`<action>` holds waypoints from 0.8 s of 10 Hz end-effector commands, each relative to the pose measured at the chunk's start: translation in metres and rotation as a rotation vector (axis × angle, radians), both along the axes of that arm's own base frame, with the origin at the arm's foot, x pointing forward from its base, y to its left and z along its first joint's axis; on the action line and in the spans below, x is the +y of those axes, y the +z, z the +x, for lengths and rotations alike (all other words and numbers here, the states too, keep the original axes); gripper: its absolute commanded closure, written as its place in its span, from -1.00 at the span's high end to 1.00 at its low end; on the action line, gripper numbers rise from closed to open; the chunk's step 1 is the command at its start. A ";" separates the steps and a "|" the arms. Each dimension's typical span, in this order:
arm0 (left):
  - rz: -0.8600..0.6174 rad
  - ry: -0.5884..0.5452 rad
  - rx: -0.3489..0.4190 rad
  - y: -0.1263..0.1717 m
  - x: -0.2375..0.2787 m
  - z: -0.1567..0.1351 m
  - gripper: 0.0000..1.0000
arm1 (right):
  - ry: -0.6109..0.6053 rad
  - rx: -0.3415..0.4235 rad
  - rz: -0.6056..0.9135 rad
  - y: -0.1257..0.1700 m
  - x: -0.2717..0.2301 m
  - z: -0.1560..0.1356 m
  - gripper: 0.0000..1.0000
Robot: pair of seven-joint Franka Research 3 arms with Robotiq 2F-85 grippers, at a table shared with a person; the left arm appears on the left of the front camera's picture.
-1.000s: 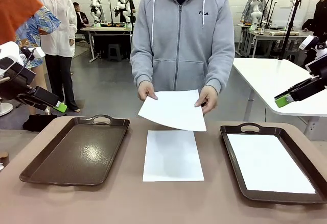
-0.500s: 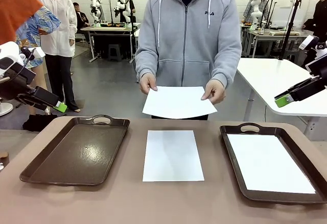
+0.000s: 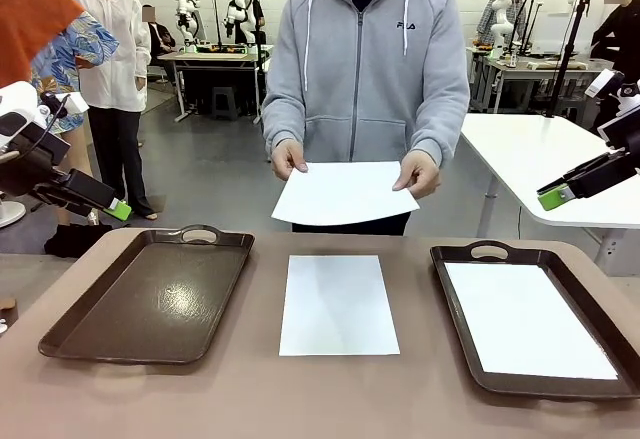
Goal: Sort the A4 documents.
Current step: Receive the A4 Paper.
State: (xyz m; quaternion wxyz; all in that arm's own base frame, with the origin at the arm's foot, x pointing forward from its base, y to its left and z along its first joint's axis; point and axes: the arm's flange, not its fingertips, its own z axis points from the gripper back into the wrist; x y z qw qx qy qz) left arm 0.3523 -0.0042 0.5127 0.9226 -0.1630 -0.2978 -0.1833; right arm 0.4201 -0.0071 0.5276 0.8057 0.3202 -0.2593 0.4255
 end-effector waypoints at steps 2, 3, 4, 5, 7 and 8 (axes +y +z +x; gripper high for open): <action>-0.009 -0.003 0.003 -0.001 0.001 0.000 1.00 | 0.005 -0.002 0.003 0.001 0.001 0.000 1.00; -0.009 -0.003 0.003 -0.001 0.001 0.000 1.00 | 0.005 -0.002 0.003 0.001 0.001 0.000 1.00; -0.009 -0.003 0.003 -0.001 0.001 0.000 1.00 | 0.005 -0.002 0.003 0.001 0.001 0.000 1.00; -0.009 -0.003 0.003 -0.001 0.001 0.000 1.00 | 0.005 -0.002 0.003 0.001 0.001 0.000 1.00; -0.009 -0.003 0.003 -0.001 0.001 0.000 1.00 | 0.005 -0.002 0.003 0.001 0.001 0.000 1.00; -0.009 -0.003 0.003 -0.001 0.001 0.000 1.00 | 0.005 -0.002 0.003 0.001 0.001 0.000 1.00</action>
